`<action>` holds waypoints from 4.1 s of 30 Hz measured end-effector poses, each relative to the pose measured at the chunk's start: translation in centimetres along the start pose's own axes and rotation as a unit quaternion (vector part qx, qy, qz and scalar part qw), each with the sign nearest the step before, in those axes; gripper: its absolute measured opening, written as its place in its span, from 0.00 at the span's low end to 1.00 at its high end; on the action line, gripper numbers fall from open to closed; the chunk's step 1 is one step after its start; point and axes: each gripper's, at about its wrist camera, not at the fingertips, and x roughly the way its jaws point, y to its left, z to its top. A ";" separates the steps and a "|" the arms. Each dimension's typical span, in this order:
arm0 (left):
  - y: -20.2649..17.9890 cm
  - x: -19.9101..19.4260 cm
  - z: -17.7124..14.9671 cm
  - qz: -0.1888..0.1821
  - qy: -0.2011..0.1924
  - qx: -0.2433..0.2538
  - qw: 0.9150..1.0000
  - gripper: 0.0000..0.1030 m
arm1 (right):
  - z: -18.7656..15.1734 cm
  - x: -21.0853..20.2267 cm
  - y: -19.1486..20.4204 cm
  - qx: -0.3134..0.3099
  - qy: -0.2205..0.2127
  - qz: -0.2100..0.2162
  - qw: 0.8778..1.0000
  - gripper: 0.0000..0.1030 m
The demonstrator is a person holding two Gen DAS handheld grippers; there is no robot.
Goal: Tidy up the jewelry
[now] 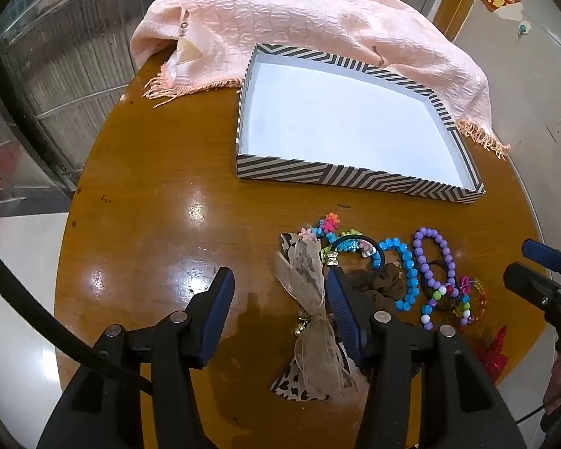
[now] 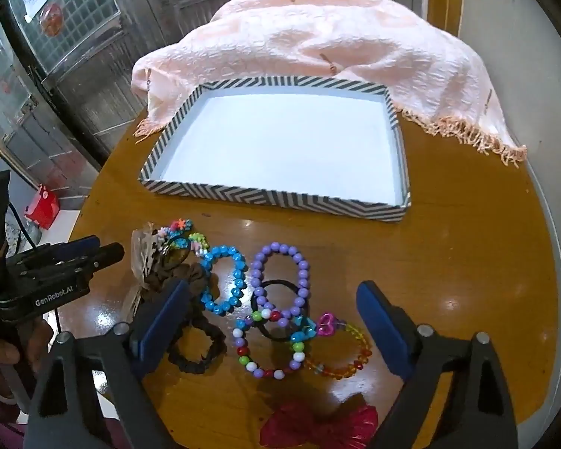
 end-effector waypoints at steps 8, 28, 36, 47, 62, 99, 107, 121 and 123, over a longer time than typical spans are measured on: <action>0.3 0.2 -0.3 0.004 0.007 -0.009 1.000 0.33 | 0.7 0.8 1.2 -0.010 0.005 0.025 1.000 0.79; 1.9 0.9 -1.4 -0.011 0.033 -0.047 0.998 0.33 | 3.0 7.0 4.7 -0.046 0.052 0.119 0.990 0.45; 2.3 1.0 -1.5 -0.029 0.039 -0.054 0.997 0.33 | 3.5 10.3 5.1 -0.042 0.111 0.143 0.983 0.33; 2.7 1.3 -2.2 -0.079 0.053 -0.063 0.993 0.34 | 4.2 10.4 5.3 -0.041 0.093 0.162 0.981 0.04; 0.2 2.3 -2.2 -0.112 0.069 -0.014 0.991 0.34 | 4.7 7.4 3.4 -0.021 0.059 0.167 0.984 0.04; -0.6 -2.6 2.0 -0.062 0.004 0.021 0.998 0.06 | 5.2 1.8 1.1 0.001 0.000 0.162 0.987 0.04; -0.7 -3.3 4.8 -0.051 -0.023 0.030 0.998 0.06 | 6.5 1.4 1.0 -0.002 -0.010 0.158 0.987 0.04; 0.0 1.0 12.2 -0.070 -0.008 -0.004 0.998 0.06 | 11.3 5.8 1.9 -0.008 0.018 0.174 0.984 0.04; 0.2 2.2 12.7 -0.062 -0.001 -0.011 0.998 0.06 | 11.8 7.3 2.2 -0.004 0.032 0.186 0.982 0.04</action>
